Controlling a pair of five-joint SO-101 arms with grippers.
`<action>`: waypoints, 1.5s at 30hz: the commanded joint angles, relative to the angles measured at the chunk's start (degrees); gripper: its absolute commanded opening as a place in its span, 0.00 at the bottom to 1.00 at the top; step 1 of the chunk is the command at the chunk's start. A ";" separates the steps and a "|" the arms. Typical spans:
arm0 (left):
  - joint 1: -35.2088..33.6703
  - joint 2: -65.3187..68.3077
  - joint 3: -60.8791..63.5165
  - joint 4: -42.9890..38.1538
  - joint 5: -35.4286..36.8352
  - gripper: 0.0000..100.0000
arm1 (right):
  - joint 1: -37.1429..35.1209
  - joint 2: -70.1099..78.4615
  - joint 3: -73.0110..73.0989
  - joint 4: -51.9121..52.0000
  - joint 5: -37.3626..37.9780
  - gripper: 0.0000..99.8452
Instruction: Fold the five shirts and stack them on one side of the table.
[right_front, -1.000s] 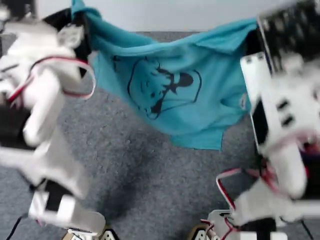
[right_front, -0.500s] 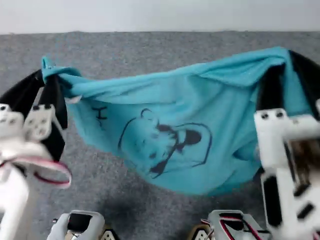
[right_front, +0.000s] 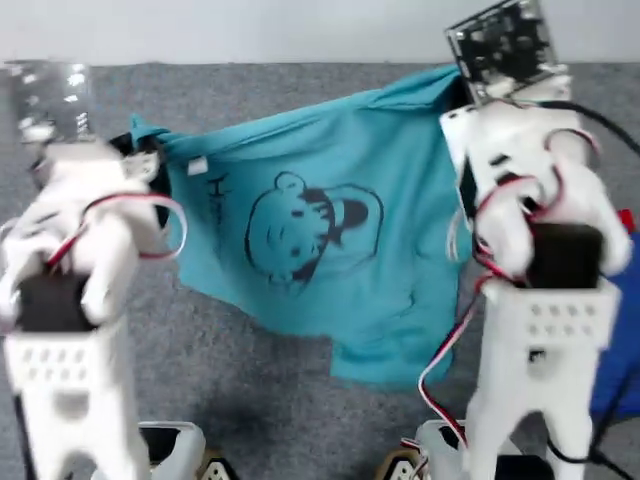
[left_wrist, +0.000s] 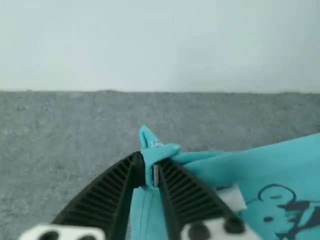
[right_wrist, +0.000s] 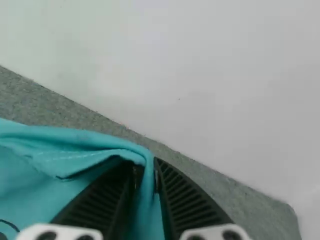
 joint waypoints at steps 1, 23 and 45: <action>-0.62 8.00 1.54 -10.20 -0.79 0.01 | 0.31 3.30 5.27 -15.08 -0.18 0.01; 1.67 75.16 -48.13 -14.68 -5.19 0.01 | -0.04 43.21 -23.74 -19.38 2.37 0.01; -4.31 93.80 -95.78 18.46 -5.63 0.01 | 1.63 36.35 -23.74 8.13 1.85 0.01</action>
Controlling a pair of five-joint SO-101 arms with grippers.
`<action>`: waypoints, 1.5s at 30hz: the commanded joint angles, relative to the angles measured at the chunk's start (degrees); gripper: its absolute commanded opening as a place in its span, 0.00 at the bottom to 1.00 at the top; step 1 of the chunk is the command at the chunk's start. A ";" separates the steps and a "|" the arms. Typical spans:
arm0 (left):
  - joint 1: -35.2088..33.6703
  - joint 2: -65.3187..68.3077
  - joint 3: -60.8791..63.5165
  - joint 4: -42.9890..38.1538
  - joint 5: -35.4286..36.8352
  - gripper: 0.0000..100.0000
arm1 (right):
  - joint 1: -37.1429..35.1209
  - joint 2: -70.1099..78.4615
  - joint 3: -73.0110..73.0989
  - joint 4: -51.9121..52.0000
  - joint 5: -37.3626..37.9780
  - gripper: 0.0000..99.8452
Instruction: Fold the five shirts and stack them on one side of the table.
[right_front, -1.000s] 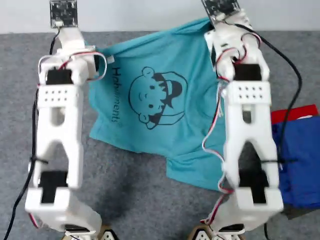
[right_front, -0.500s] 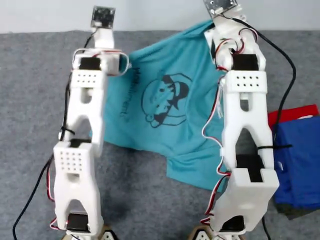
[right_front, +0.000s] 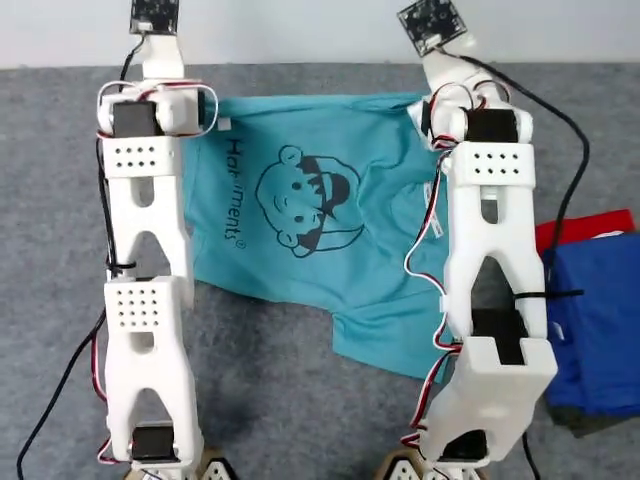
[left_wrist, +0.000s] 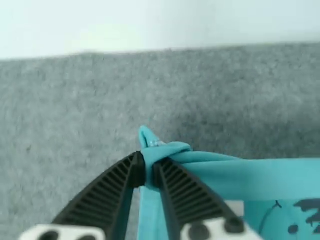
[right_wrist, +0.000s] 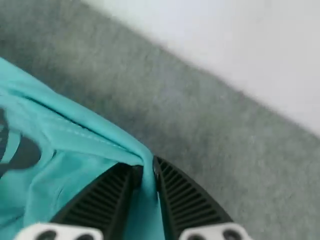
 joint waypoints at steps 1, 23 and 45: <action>-1.41 0.09 -4.00 4.75 -0.44 0.01 | 0.66 -7.96 -2.81 7.43 -0.44 0.01; -2.37 -18.20 29.14 17.23 -0.44 0.01 | 0.48 -22.55 15.56 36.26 1.41 0.01; -3.34 -31.56 60.09 16.88 -1.32 0.04 | -3.12 -49.19 64.35 16.48 1.93 0.05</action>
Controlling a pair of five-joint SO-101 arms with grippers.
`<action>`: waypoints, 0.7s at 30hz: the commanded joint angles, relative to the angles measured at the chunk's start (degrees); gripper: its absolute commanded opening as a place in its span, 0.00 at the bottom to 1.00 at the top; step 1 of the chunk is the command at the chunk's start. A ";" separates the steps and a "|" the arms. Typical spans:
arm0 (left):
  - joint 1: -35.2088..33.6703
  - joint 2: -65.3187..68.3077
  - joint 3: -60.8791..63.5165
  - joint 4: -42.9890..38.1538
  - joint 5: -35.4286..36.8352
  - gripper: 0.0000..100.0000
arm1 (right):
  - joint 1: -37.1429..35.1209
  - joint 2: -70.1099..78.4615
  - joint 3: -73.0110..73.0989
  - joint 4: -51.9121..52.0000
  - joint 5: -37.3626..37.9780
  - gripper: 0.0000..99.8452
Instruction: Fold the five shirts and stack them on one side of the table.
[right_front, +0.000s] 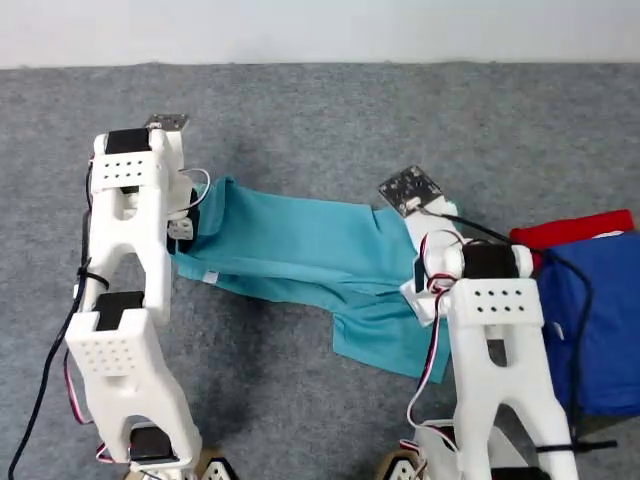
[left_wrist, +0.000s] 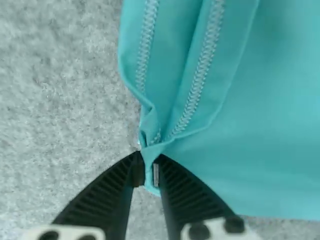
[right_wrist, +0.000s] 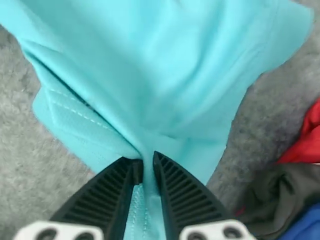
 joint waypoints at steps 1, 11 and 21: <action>-0.88 -3.87 0.13 1.41 -0.79 0.05 | -0.31 -1.98 -0.18 1.36 0.70 0.07; -3.43 -11.25 1.71 1.05 -3.25 0.07 | -0.04 -2.07 -0.44 6.02 0.79 0.14; -6.33 -15.65 1.98 1.05 -4.84 0.07 | 5.67 -1.36 -2.37 -10.24 0.18 0.14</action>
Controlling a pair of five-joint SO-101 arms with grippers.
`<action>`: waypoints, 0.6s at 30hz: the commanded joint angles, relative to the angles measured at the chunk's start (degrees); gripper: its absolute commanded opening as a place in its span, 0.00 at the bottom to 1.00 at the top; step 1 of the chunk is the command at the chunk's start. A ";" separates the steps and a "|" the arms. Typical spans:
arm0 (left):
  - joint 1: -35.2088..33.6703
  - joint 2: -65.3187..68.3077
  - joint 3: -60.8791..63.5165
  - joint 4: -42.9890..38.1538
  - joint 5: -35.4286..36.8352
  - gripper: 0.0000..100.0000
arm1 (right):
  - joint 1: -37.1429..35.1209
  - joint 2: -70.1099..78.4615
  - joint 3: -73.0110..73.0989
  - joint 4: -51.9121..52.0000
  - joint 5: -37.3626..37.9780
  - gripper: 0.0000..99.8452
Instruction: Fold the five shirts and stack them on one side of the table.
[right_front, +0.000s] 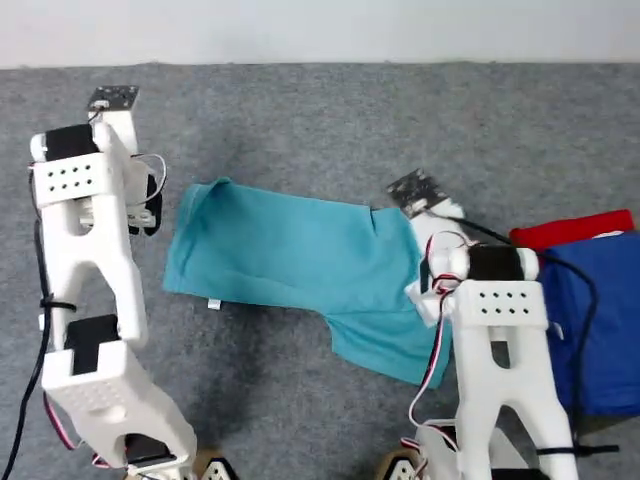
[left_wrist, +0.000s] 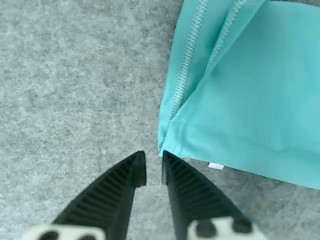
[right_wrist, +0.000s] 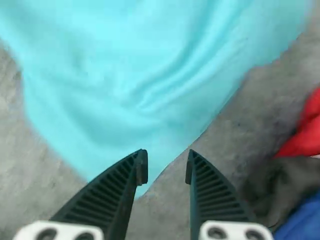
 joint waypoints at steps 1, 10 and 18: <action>0.62 -2.73 -0.22 1.14 -0.35 0.07 | 4.09 -1.01 -2.37 -10.86 -0.53 0.14; 6.59 -0.18 -0.22 1.14 -0.18 0.06 | 6.55 20.88 -13.98 -20.88 -9.49 0.14; 6.33 -0.18 -0.22 1.14 -0.18 0.06 | 4.53 43.82 -31.03 -15.78 -9.93 0.14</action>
